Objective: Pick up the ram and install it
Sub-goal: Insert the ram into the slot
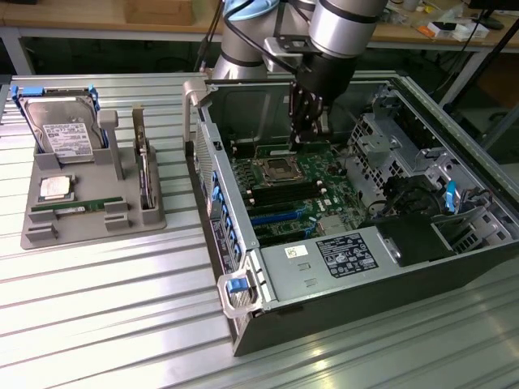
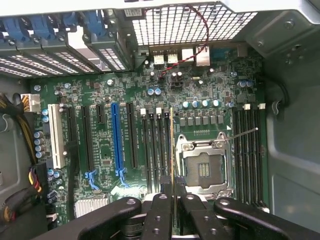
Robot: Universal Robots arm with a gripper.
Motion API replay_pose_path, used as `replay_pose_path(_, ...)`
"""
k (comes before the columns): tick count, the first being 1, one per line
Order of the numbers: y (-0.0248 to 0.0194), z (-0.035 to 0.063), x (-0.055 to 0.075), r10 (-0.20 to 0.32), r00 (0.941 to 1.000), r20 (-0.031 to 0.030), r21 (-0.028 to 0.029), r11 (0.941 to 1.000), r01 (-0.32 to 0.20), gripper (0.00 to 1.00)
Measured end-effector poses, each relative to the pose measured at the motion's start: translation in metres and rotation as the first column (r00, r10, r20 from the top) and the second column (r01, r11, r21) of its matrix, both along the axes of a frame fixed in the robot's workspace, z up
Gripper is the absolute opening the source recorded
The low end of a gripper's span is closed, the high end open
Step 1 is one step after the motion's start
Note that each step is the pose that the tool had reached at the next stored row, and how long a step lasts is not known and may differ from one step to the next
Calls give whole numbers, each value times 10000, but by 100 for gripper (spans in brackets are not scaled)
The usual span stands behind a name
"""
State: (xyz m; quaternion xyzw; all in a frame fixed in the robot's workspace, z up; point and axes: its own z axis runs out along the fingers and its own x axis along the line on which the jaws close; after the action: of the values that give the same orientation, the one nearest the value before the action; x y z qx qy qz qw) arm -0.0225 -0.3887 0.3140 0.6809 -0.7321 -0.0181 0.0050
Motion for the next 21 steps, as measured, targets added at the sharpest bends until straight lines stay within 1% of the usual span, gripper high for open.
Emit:
replay_pose_path(1,-22,1,0,-1,10000,0,94,10000,1,13)
replay_pose_path(3,-44,2,0,0,10000,0,182,9998,0,13)
replay_pose_path(4,-56,2,0,-1,10000,0,236,9997,1,13)
replay_pose_path(6,-70,2,0,-1,10000,1,270,9996,1,13)
replay_pose_path(9,-92,3,1,1,10000,0,286,9996,-1,13)
replay_pose_path(11,-97,2,0,-2,10000,0,294,9996,2,13)
replay_pose_path(21,-98,2,0,0,10000,1,297,9996,0,13)
